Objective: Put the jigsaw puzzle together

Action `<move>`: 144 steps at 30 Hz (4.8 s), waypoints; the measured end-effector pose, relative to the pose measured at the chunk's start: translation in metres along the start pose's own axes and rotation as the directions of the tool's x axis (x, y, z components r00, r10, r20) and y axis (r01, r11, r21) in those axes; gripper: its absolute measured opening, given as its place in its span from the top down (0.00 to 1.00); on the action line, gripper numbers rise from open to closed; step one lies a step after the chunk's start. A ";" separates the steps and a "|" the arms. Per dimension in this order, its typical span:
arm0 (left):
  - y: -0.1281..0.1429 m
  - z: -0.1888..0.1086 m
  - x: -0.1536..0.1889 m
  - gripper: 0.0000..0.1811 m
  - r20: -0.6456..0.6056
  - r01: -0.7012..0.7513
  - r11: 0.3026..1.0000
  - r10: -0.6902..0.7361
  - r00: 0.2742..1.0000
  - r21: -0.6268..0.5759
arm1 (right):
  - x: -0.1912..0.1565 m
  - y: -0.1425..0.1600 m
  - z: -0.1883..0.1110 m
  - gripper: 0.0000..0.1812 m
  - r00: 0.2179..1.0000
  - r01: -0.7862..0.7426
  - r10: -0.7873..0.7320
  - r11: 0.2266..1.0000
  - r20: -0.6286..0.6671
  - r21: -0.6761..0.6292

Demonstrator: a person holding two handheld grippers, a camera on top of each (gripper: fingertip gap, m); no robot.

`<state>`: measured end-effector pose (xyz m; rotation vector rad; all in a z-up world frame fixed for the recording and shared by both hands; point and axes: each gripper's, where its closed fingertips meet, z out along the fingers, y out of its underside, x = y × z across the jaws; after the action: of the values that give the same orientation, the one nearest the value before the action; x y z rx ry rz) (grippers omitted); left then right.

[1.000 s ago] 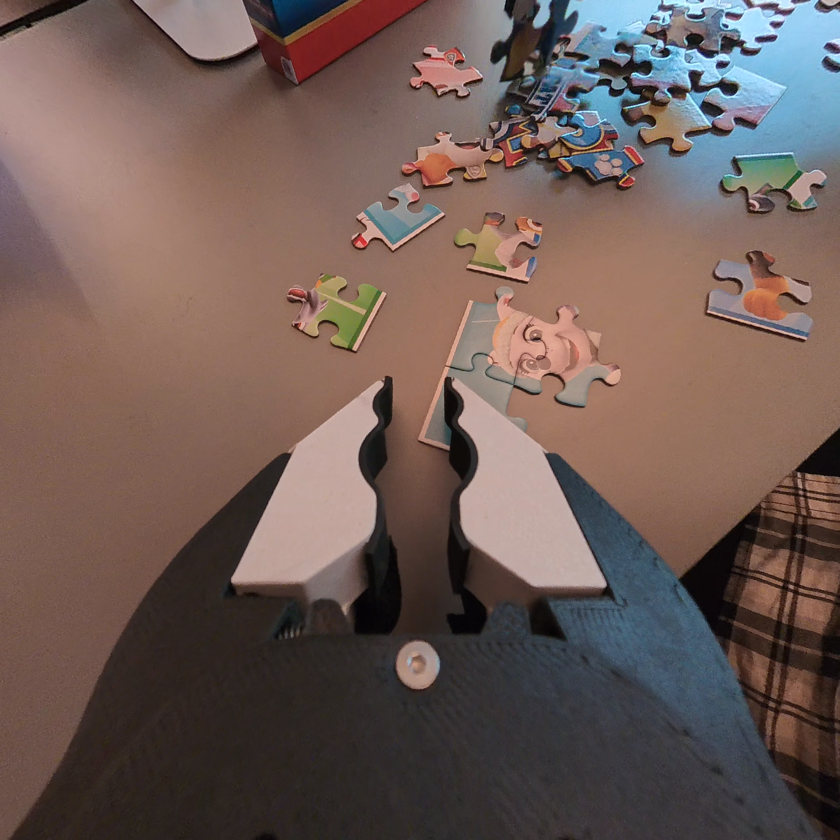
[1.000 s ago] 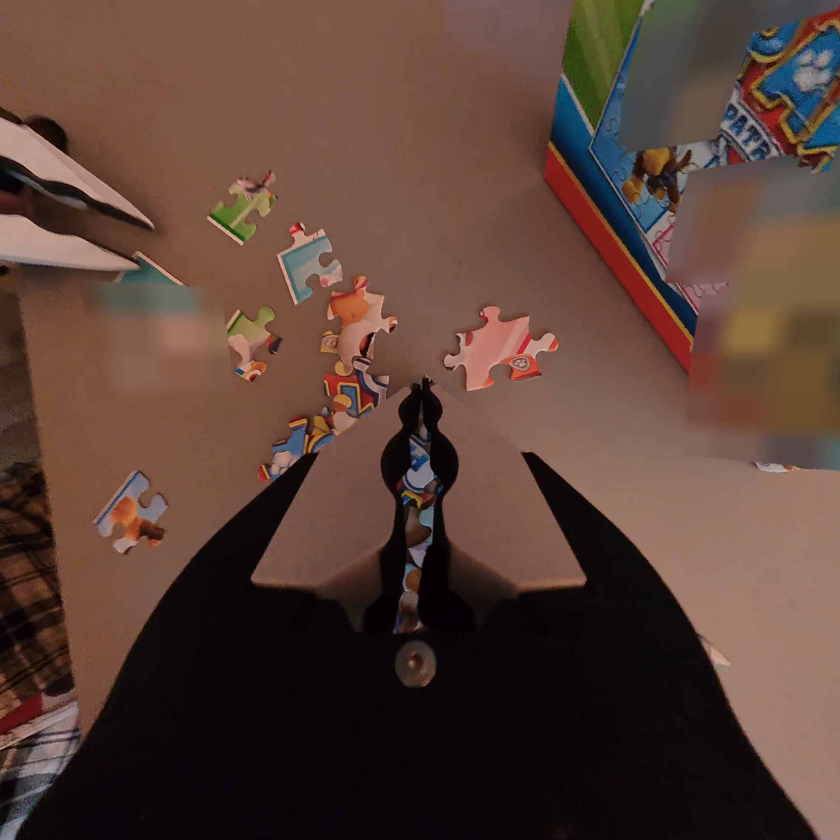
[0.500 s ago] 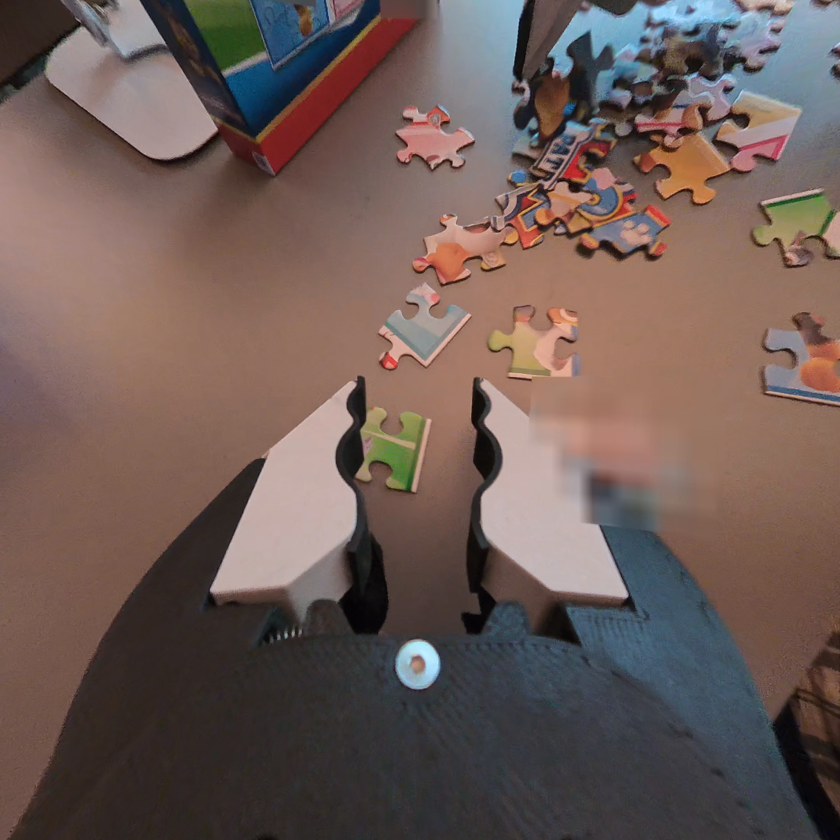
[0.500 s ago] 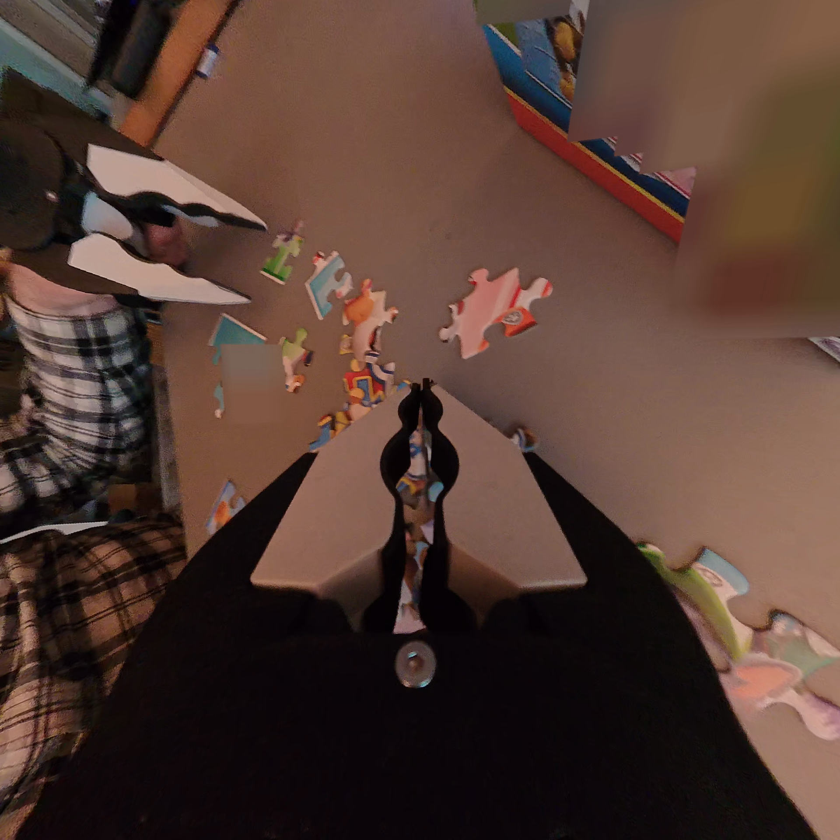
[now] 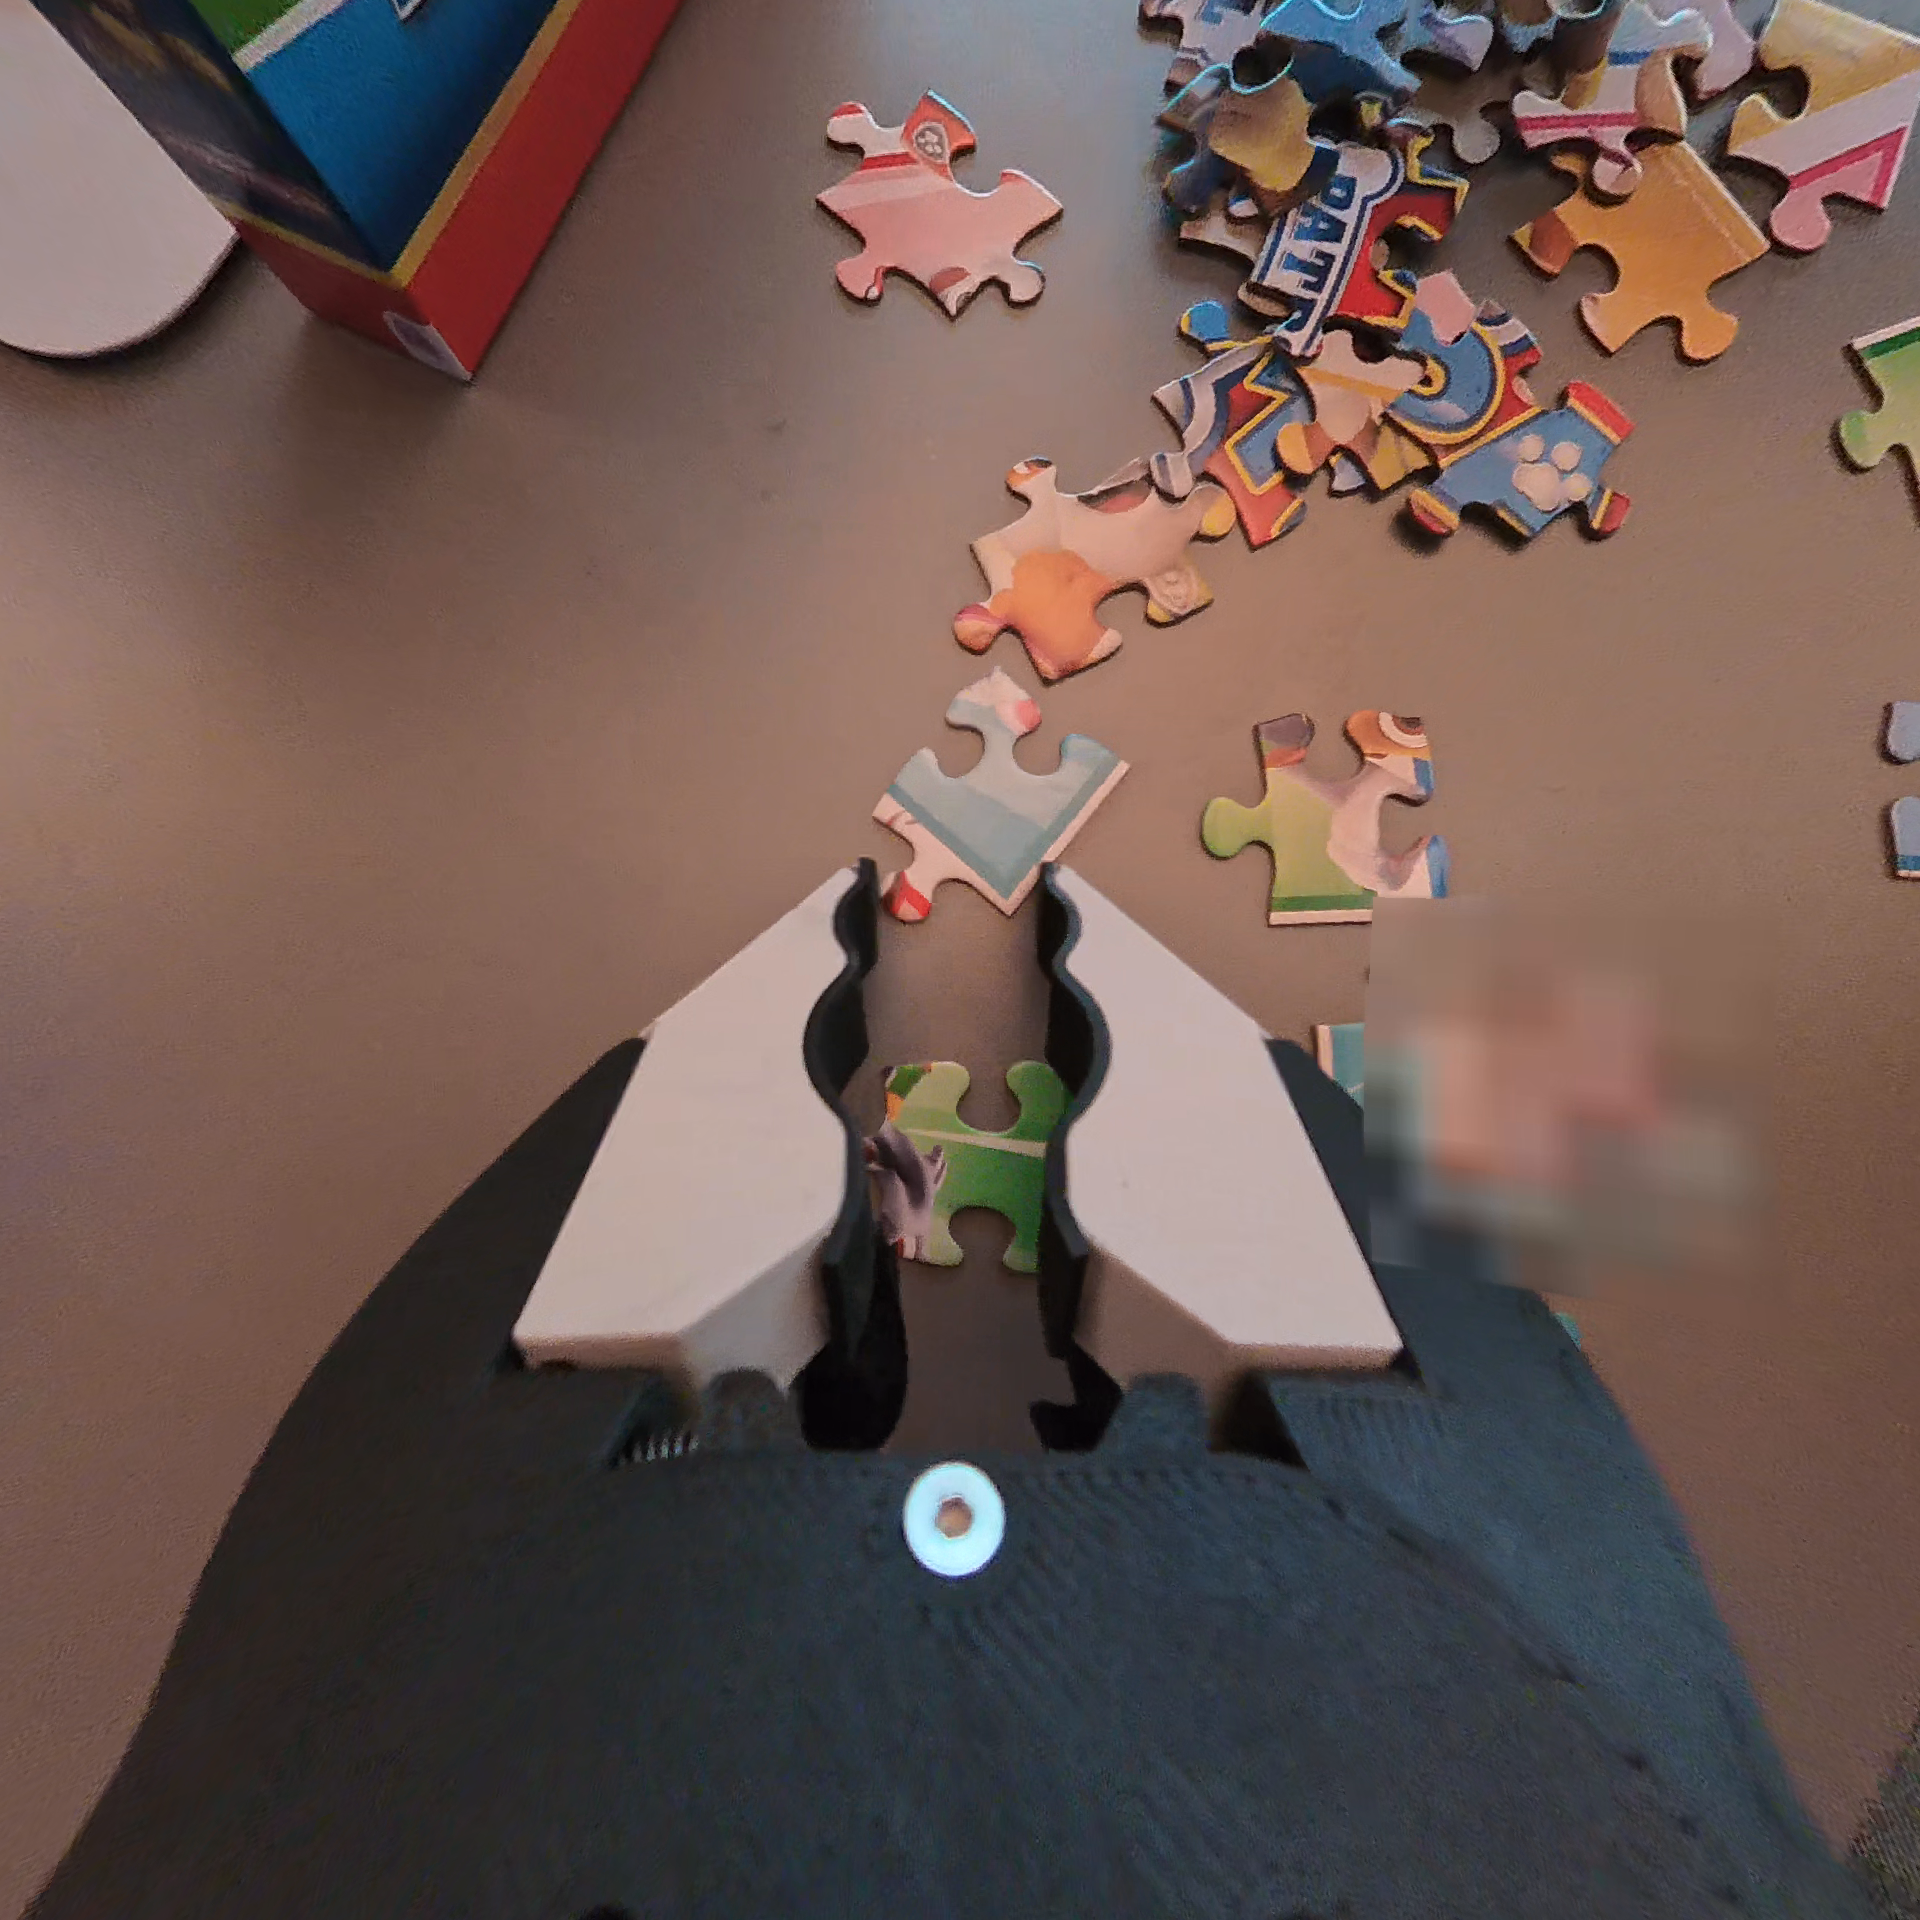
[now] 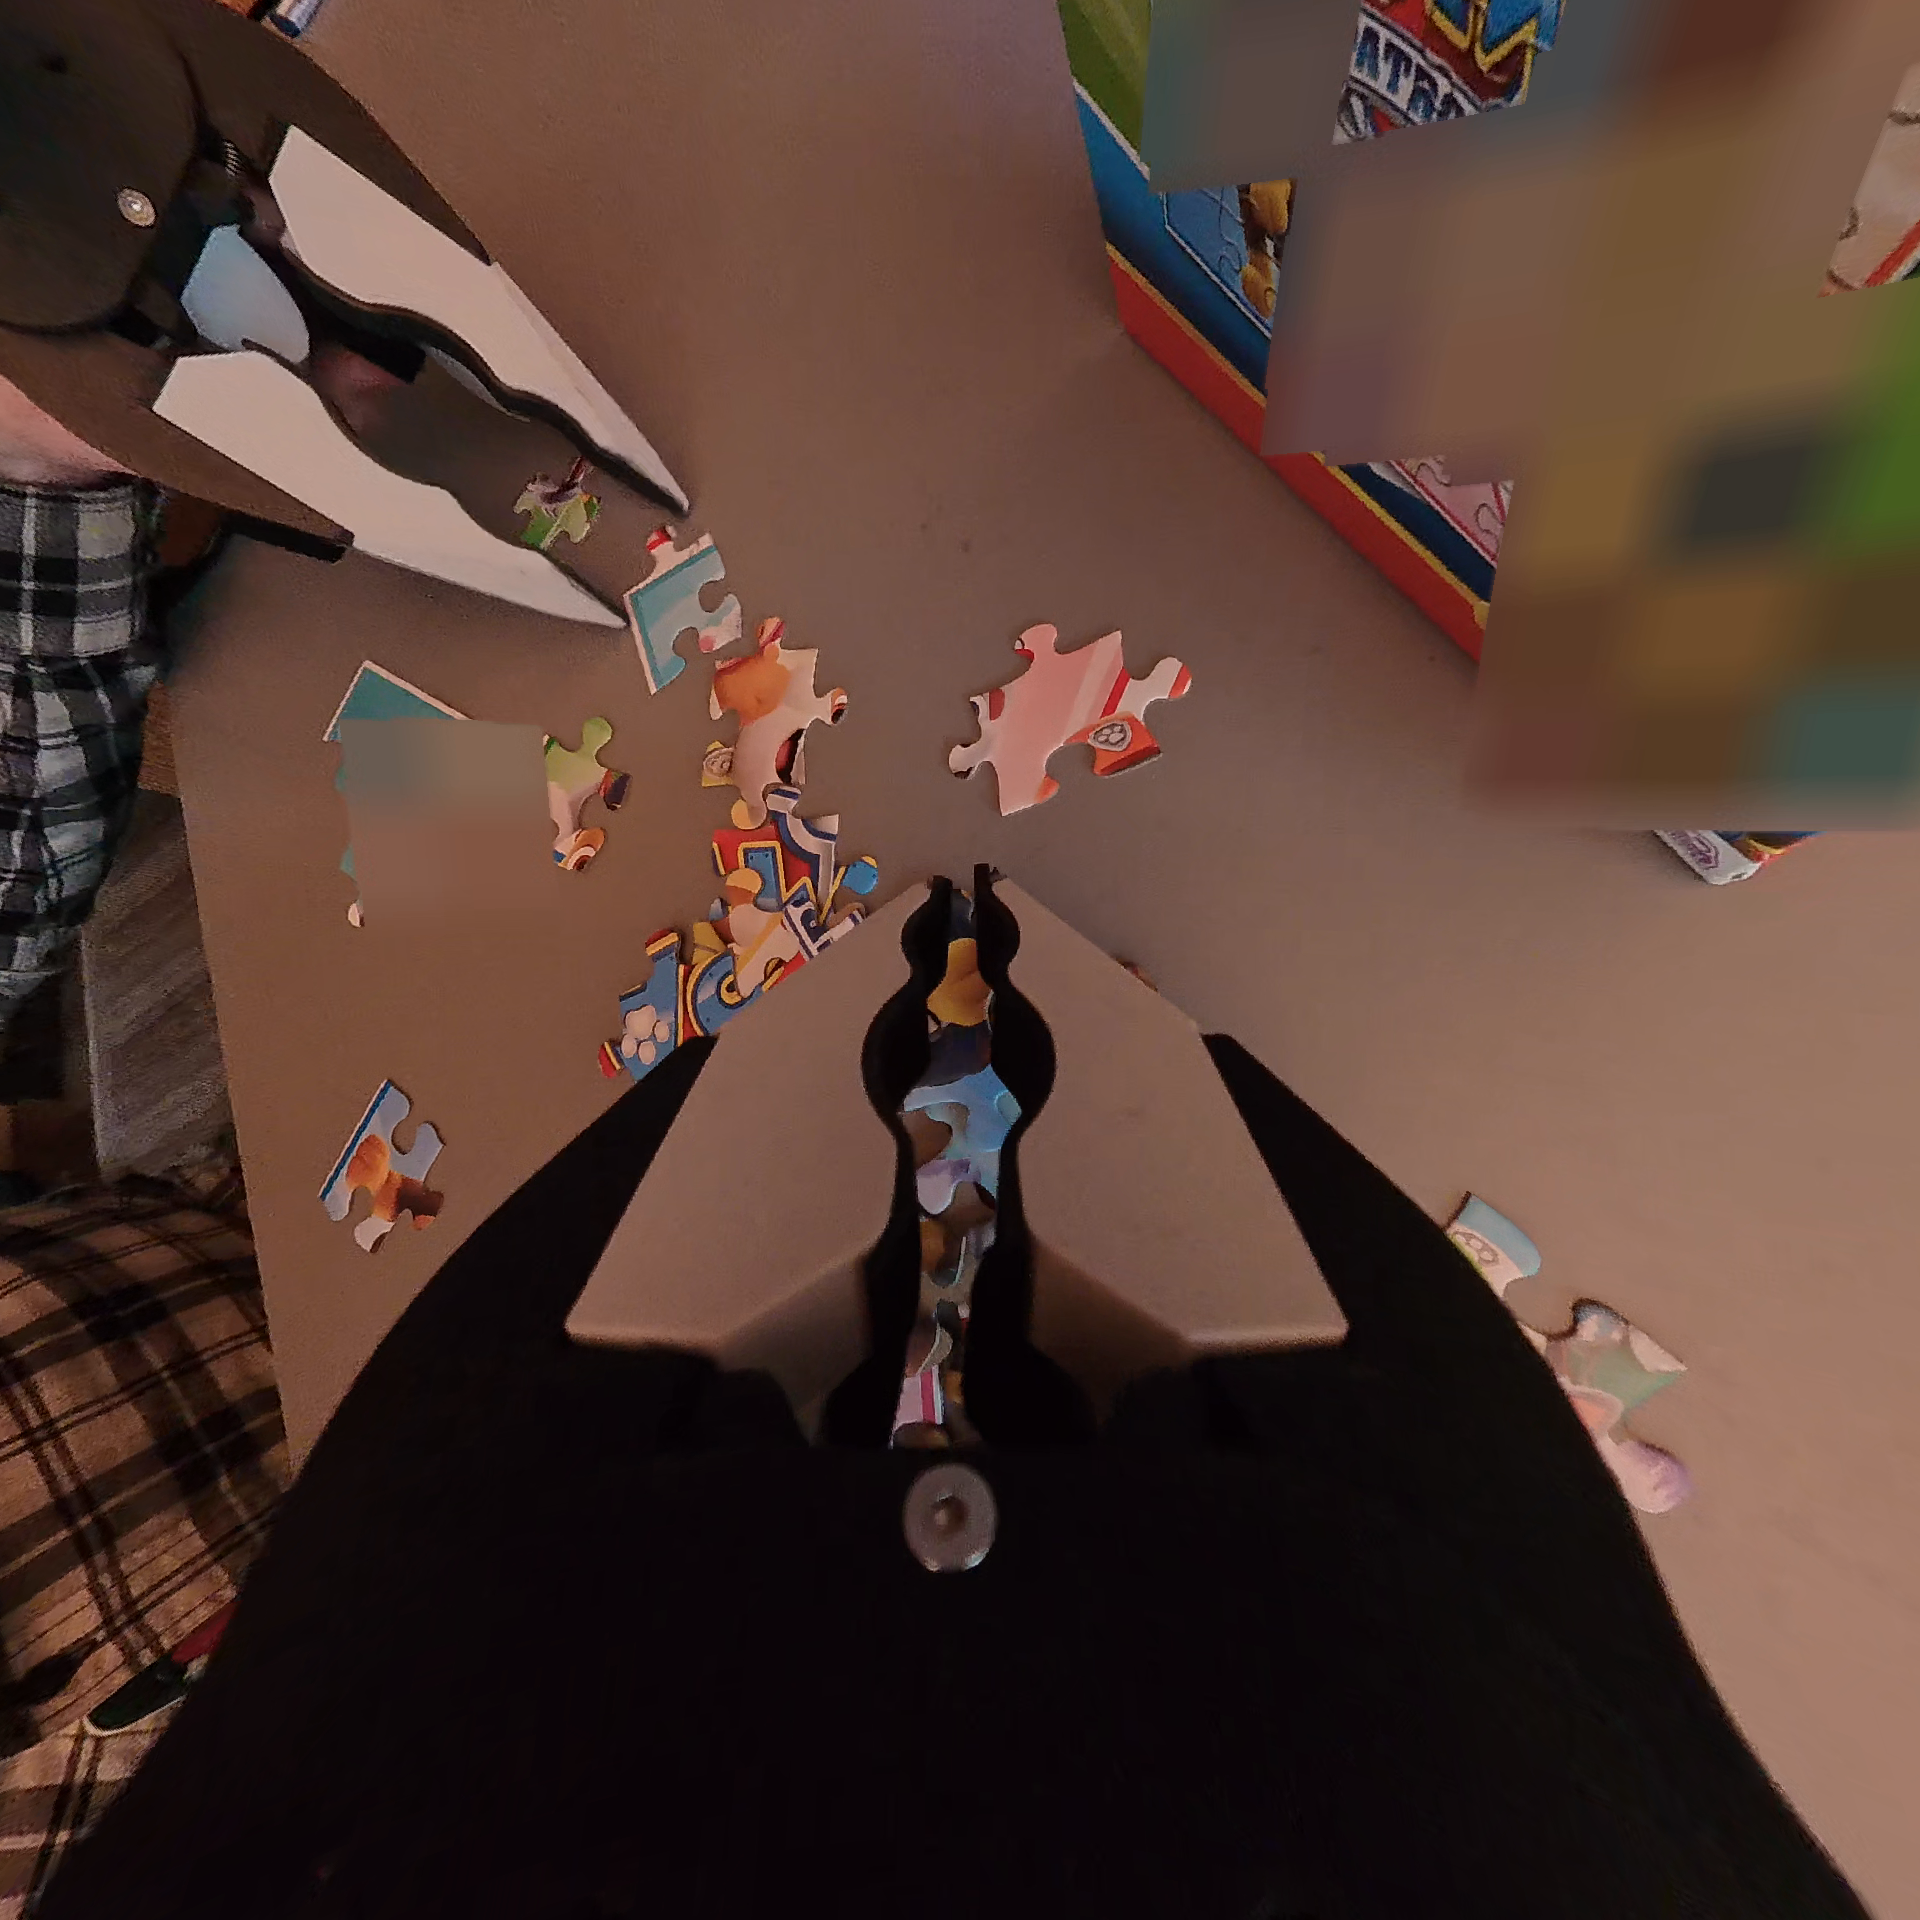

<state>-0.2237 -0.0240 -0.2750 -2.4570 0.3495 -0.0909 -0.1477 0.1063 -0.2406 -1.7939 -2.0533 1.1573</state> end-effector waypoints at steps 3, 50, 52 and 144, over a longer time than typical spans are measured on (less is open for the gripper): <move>-0.003 0.002 0.001 0.85 0.007 -0.011 1.000 0.011 1.000 0.013 | -0.003 -0.003 -0.003 0.99 1.000 0.024 -0.024 1.000 -0.010 0.009; -0.001 -0.001 -0.013 0.82 0.032 -0.098 0.995 0.097 0.995 0.028 | -0.078 0.076 -0.079 0.85 0.962 0.268 -0.272 0.959 -0.034 -0.096; -0.001 -0.001 -0.014 0.80 0.028 -0.095 0.995 0.094 0.995 0.020 | -0.076 0.102 -0.094 0.82 0.963 0.254 -0.263 0.959 -0.063 -0.127; -0.218 0.162 0.234 0.84 -0.277 -0.719 0.674 0.733 0.621 0.170 | 0.036 0.195 -0.158 0.99 0.946 0.111 -0.109 0.994 -0.304 -0.010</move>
<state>0.0749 0.1734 -0.2734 -2.0579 1.4564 -0.1499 0.0854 0.2001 -0.2715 -1.7049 -1.9363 0.7991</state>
